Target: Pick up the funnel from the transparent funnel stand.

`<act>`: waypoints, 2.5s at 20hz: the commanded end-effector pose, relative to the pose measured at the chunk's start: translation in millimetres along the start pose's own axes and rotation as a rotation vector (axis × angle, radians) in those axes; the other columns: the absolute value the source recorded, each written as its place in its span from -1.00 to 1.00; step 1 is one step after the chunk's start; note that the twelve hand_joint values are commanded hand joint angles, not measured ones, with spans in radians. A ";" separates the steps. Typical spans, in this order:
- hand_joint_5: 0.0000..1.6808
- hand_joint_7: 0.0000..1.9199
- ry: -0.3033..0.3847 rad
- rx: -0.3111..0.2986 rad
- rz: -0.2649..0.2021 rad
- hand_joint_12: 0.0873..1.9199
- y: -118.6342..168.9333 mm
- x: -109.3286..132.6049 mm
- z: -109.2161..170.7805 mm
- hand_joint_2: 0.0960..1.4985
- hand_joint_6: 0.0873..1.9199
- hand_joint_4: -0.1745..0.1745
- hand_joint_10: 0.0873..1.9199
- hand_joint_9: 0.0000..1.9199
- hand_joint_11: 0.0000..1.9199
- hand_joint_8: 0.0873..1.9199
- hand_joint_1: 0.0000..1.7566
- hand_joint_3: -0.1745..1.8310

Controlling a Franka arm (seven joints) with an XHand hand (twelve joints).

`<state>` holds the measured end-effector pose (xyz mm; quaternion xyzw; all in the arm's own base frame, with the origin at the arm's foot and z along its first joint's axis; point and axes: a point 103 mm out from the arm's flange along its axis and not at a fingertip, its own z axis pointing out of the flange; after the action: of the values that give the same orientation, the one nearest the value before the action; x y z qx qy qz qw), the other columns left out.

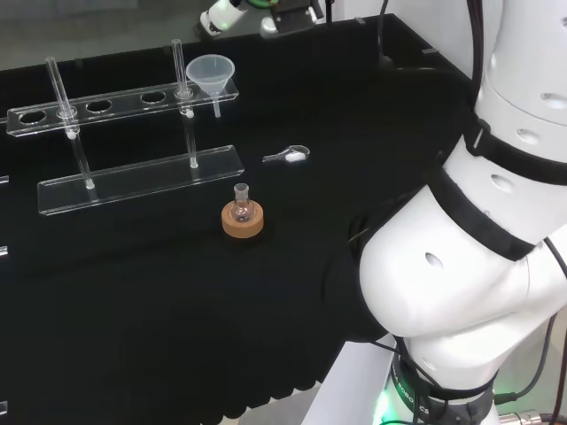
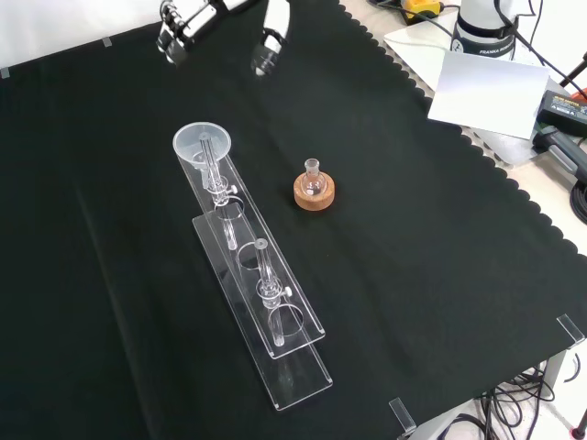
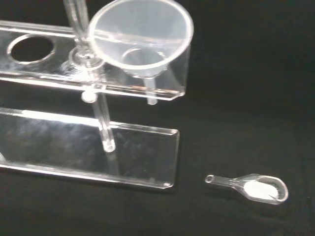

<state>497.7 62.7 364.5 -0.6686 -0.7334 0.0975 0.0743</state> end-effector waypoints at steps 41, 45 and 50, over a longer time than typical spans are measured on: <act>-0.97 -0.92 -0.142 0.176 0.021 0.63 82.1 31.9 71.4 -0.17 -1.00 -0.03 -0.13 -0.98 -0.79 -1.00 -0.14 -0.57; -0.96 -0.90 -0.141 0.183 0.028 0.62 84.2 26.0 76.1 -0.17 -1.00 -0.02 -0.12 -0.95 -0.78 -0.98 -0.14 -0.56; -0.93 -0.98 -0.147 0.184 0.047 0.62 85.4 26.0 75.3 -0.23 -1.00 0.00 -0.14 -0.92 -0.76 -0.72 -0.13 -0.46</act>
<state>558.8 94.4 270.8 -0.6637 -0.7126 0.2127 0.0799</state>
